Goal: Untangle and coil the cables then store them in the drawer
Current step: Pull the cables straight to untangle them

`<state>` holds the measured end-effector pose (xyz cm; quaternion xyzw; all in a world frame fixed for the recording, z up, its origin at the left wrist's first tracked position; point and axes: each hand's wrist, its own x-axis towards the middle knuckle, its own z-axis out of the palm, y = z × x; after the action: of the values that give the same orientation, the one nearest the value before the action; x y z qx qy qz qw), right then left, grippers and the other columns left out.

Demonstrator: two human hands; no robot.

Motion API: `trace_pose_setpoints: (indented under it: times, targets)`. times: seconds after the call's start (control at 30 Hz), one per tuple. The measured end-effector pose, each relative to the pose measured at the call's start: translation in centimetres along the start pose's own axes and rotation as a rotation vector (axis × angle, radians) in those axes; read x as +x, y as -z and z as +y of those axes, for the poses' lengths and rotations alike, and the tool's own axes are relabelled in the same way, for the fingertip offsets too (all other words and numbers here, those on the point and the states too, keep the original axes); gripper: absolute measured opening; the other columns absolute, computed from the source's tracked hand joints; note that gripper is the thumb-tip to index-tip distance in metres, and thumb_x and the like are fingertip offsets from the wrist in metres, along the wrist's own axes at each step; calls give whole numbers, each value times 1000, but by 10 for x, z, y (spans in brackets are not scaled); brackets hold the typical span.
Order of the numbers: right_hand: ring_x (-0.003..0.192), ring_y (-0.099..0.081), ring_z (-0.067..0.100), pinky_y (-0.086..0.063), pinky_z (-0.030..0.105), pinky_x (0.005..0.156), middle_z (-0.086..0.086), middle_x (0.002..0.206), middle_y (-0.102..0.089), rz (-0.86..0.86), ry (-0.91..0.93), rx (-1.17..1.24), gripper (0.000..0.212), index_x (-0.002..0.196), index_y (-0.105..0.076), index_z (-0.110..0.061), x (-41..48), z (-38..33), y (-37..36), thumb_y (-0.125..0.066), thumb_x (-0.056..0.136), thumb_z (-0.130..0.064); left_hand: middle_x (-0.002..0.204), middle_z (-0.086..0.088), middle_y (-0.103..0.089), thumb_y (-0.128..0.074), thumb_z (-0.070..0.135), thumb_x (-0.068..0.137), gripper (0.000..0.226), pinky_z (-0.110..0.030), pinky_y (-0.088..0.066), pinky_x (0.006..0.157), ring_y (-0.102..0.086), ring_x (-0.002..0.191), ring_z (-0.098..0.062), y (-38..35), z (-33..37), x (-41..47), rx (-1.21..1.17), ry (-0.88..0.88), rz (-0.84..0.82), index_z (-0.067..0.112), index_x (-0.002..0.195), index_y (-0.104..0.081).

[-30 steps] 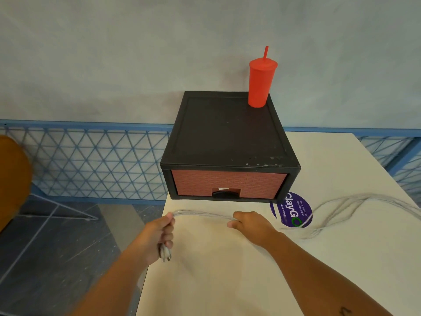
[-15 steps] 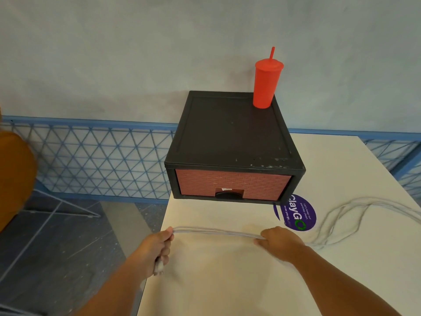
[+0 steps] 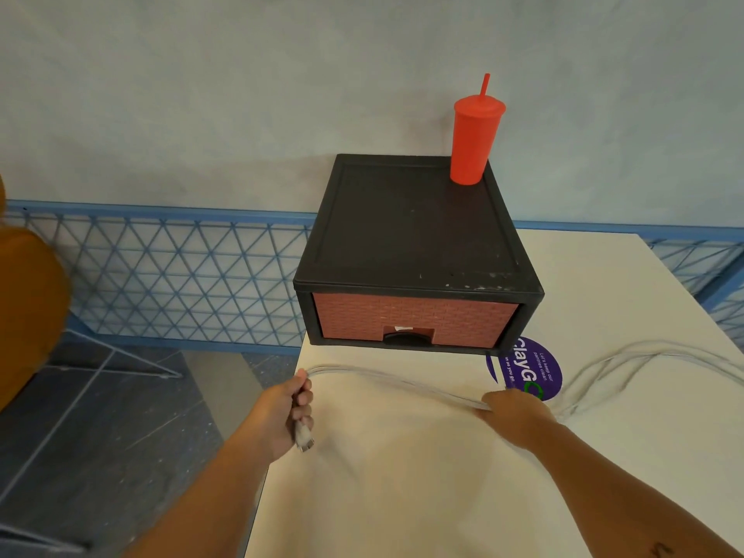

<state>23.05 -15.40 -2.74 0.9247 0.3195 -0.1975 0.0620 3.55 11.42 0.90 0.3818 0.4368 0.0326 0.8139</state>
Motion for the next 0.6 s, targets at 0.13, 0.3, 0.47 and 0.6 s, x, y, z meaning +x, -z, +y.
trace_pose_setpoints:
  times: [0.13, 0.3, 0.47, 0.6]
  targets:
    - [84, -56, 20, -45, 28, 68, 4, 103, -66, 116, -30, 68, 31, 104, -59, -17, -2, 3, 5, -38, 94, -38, 42, 6, -41, -41, 28, 98, 33, -23, -42, 44, -28, 29, -6, 1, 2, 5, -128, -51, -5, 14, 68, -46]
    - [93, -61, 21, -49, 29, 74, 3, 104, -66, 130, 26, 49, 31, 103, -58, -17, 1, 8, 9, -38, 95, -38, 51, 1, -46, -39, 26, 99, 35, -21, -55, 51, -26, 27, -4, -3, 4, 5, -245, -81, 14, 12, 68, -46]
    - [89, -57, 18, -46, 25, 71, 2, 106, -65, 167, -22, 39, 30, 105, -59, -17, -7, 28, -1, -38, 95, -36, 38, 5, -43, -37, 28, 99, 34, -10, -24, 26, -26, 23, -2, 11, 13, 6, -415, -53, 27, 13, 70, -45]
    - [99, -59, 21, -50, 28, 78, 2, 111, -64, 210, -6, 38, 31, 111, -57, -17, -10, 34, -4, -40, 94, -37, 34, 9, -30, -35, 30, 99, 37, -10, -22, 28, -23, 23, -3, 10, 1, 7, -351, -52, 29, 14, 67, -43]
